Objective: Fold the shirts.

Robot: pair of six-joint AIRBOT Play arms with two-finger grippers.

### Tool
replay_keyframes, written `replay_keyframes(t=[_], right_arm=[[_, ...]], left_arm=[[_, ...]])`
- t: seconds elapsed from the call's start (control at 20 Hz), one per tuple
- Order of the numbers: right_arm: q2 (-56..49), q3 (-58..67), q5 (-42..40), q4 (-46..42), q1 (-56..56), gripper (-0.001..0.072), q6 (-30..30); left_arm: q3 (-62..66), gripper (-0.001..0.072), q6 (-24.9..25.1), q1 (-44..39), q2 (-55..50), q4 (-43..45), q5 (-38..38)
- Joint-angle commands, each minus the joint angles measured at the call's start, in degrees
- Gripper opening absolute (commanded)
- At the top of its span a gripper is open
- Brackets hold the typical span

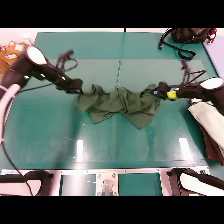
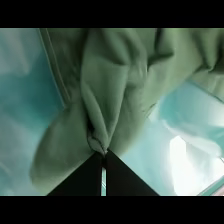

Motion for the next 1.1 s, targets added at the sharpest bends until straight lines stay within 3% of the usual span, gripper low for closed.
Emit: replay_keyframes(t=[0.0, 0.15, 0.2, 0.3, 0.45, 0.7, 1.05], right_arm=[[-10.4, 1.6, -3.7, 0.8, 0.7, 0.0028, -2.3], [-10.9, 7.8, 1.8, 0.6, -2.8, 0.0367, -3.4], [-10.9, 10.6, 6.0, 0.6, -4.7, 0.0396, -3.4], [-10.7, 14.6, 13.7, 0.6, -8.6, 0.0397, -3.9], [-10.4, 13.9, 18.6, -1.4, -13.6, 0.0396, -4.7], [-12.5, 5.5, 11.9, -2.6, -13.8, 0.0394, -7.8], [-18.7, 5.4, 8.8, -0.8, -9.8, 0.0391, -9.4]], left_arm=[[-3.1, 0.0021, 1.9, 0.0, -6.4, -3.9, 2.0], [-2.7, 0.0021, 2.0, 0.0, -6.5, -3.3, 1.9], [-2.1, 0.0022, 2.0, 0.0, -6.5, -2.9, 1.0], [-0.2, 0.0022, 2.1, 0.0, -6.5, -0.6, -2.3], [4.5, 0.0022, 2.1, 0.0, -6.5, 5.0, -8.6], [5.7, 0.0022, 2.0, 0.0, -6.6, 5.3, -9.0], [5.7, 0.0022, 2.0, 0.0, -6.6, 5.3, -8.4]])
